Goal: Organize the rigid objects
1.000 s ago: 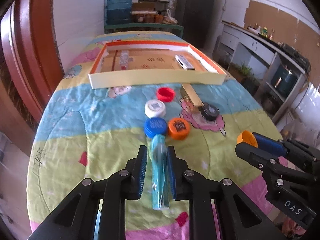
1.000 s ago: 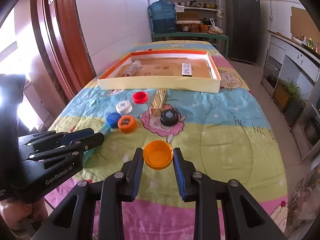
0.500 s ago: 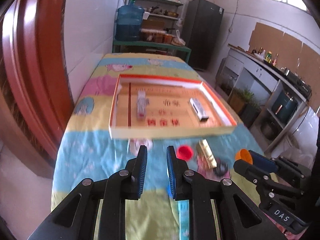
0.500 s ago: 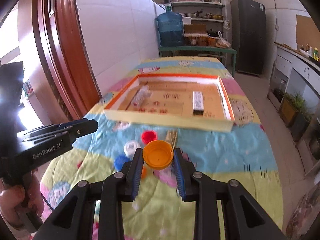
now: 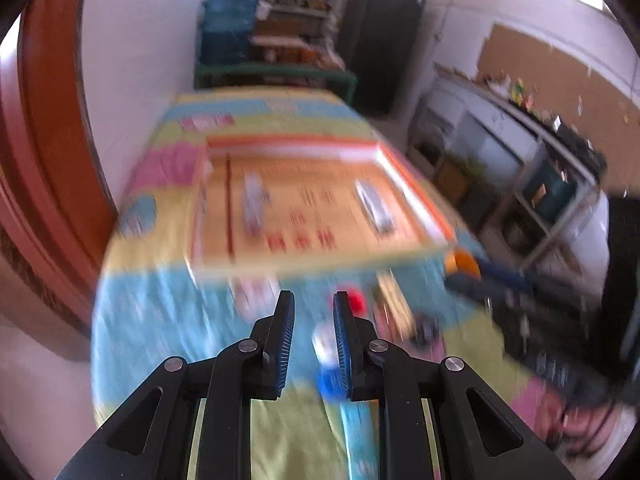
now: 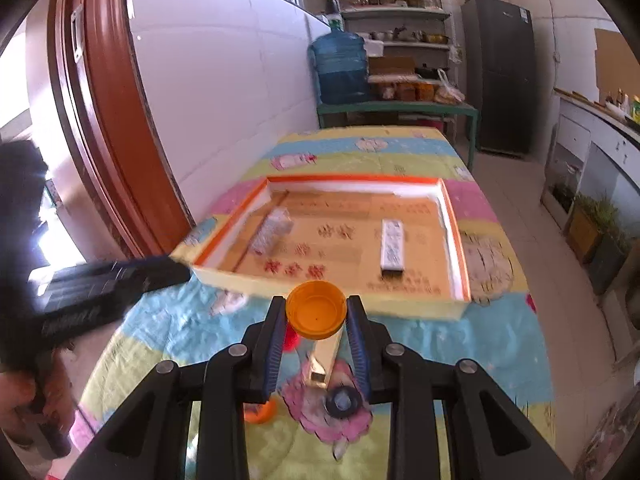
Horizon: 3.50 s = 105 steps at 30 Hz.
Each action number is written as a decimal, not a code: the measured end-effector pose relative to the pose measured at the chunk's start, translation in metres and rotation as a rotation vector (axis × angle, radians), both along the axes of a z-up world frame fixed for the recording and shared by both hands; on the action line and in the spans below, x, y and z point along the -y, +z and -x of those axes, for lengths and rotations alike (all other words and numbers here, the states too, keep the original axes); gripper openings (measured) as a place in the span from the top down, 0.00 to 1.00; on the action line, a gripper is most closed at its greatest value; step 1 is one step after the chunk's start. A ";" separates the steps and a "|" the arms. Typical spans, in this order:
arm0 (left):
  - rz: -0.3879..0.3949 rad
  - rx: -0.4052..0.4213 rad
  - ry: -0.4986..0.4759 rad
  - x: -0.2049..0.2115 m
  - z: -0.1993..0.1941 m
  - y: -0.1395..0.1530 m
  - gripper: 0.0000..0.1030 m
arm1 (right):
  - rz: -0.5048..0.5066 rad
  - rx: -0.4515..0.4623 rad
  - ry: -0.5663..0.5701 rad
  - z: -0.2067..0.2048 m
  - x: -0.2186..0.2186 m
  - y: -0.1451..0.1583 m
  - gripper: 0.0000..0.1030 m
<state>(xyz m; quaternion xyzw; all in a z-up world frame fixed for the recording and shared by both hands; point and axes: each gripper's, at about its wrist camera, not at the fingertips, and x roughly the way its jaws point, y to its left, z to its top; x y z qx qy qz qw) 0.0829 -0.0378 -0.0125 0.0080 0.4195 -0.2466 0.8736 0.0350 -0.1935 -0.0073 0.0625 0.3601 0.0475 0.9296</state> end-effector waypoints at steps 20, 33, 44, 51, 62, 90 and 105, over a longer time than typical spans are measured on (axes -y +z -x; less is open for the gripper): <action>-0.089 -0.028 -0.014 0.023 0.080 -0.074 0.60 | -0.051 -0.034 -0.048 0.054 0.008 -0.018 0.70; -0.107 -0.014 0.007 0.019 0.093 -0.074 0.78 | -0.085 -0.032 -0.064 0.065 0.015 -0.023 0.70; -0.039 -0.001 0.006 0.012 0.091 -0.061 0.78 | -0.106 -0.037 -0.046 0.065 0.013 -0.026 0.70; 0.012 0.080 0.024 0.009 0.070 -0.017 0.78 | -0.090 -0.015 -0.032 0.053 0.013 -0.015 0.70; 0.039 0.154 0.095 0.007 -0.015 0.033 0.78 | -0.020 0.034 0.037 -0.009 0.007 0.016 0.70; -0.088 -0.043 0.073 0.076 -0.168 -0.038 0.78 | 0.030 -0.149 0.076 -0.149 0.011 -0.049 0.70; -0.104 -0.078 0.078 0.084 -0.180 -0.057 0.78 | 0.024 -0.177 0.068 -0.157 0.017 -0.061 0.70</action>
